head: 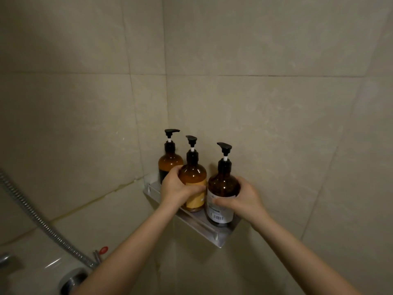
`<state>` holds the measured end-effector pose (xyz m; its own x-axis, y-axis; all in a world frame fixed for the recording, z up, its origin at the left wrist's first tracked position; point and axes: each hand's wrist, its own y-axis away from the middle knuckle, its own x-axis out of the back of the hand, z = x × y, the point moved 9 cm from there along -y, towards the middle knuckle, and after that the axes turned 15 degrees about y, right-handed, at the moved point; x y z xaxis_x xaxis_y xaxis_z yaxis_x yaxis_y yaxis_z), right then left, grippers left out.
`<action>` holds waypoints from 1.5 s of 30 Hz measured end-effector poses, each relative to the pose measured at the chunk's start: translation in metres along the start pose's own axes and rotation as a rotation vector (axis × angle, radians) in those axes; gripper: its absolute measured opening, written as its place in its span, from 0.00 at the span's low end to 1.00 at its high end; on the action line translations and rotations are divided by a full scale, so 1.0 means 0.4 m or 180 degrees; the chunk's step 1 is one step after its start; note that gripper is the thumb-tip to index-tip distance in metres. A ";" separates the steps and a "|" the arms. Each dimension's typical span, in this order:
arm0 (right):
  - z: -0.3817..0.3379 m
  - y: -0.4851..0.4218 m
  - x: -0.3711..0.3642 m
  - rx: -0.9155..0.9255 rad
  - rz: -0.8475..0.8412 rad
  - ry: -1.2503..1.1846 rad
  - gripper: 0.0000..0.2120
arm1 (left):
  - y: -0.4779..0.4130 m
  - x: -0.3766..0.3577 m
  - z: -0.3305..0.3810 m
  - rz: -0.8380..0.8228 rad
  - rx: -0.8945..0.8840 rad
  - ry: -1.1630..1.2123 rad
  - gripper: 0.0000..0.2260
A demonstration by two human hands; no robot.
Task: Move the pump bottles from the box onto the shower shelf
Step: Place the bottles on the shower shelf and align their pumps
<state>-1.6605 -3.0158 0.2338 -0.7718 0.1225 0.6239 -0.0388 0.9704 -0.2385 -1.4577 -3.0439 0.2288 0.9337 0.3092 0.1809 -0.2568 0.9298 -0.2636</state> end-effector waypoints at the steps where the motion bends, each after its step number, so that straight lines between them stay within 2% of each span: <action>1: 0.001 0.001 0.000 -0.0027 0.0002 -0.0016 0.32 | 0.000 0.000 0.001 -0.0024 -0.0010 -0.0001 0.39; 8: -0.019 0.025 0.011 -0.0297 -0.0032 0.0054 0.30 | 0.012 -0.003 0.015 -0.0274 -0.0094 0.0131 0.37; 11: -0.038 0.045 0.028 -0.0559 -0.0235 -0.0018 0.30 | 0.008 -0.006 0.021 -0.0751 0.0005 0.0130 0.40; 15: -0.043 0.095 0.090 -0.1047 0.0290 -0.0092 0.35 | -0.002 0.003 0.029 -0.1456 0.0150 0.0275 0.37; 19: -0.056 0.164 0.083 -0.1210 0.0488 0.0044 0.30 | -0.021 0.069 0.072 -0.1209 -0.0597 -0.0182 0.30; 22: -0.063 0.186 0.081 -0.1289 0.0823 0.0259 0.31 | -0.034 0.098 0.105 -0.1056 -0.0981 -0.0109 0.22; 25: -0.068 0.181 0.092 -0.1427 0.1281 0.0446 0.30 | -0.031 0.077 0.126 -0.1133 -0.1066 -0.0088 0.24; 27: -0.074 0.161 0.090 -0.1424 0.1381 0.0693 0.31 | -0.026 0.056 0.143 -0.1134 -0.1160 -0.0228 0.26; 29: -0.082 0.140 0.090 -0.1410 0.1439 0.0961 0.33 | -0.026 0.036 0.157 -0.1100 -0.1282 -0.0472 0.25; 32: -0.092 0.112 0.088 -0.1388 0.1418 0.1281 0.35 | -0.033 0.027 0.161 -0.0999 -0.1344 -0.0847 0.25; 36: -0.098 0.084 0.077 -0.1341 0.1299 0.1447 0.33 | -0.034 0.027 0.162 -0.0958 -0.1393 -0.0977 0.26; 40: -0.089 0.071 0.078 -0.1256 0.1124 0.1274 0.31 | -0.041 0.018 0.164 -0.1158 -0.1343 -0.0914 0.22; 45: -0.082 0.063 0.080 -0.1109 0.0519 0.0959 0.27 | -0.055 0.013 0.156 -0.1587 -0.1249 -0.0635 0.22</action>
<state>-1.6651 -2.9806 0.2722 -0.5300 0.2837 0.7991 0.3219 0.9391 -0.1200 -1.4628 -3.0502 0.2947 0.8434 -0.0731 0.5324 0.3390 0.8410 -0.4217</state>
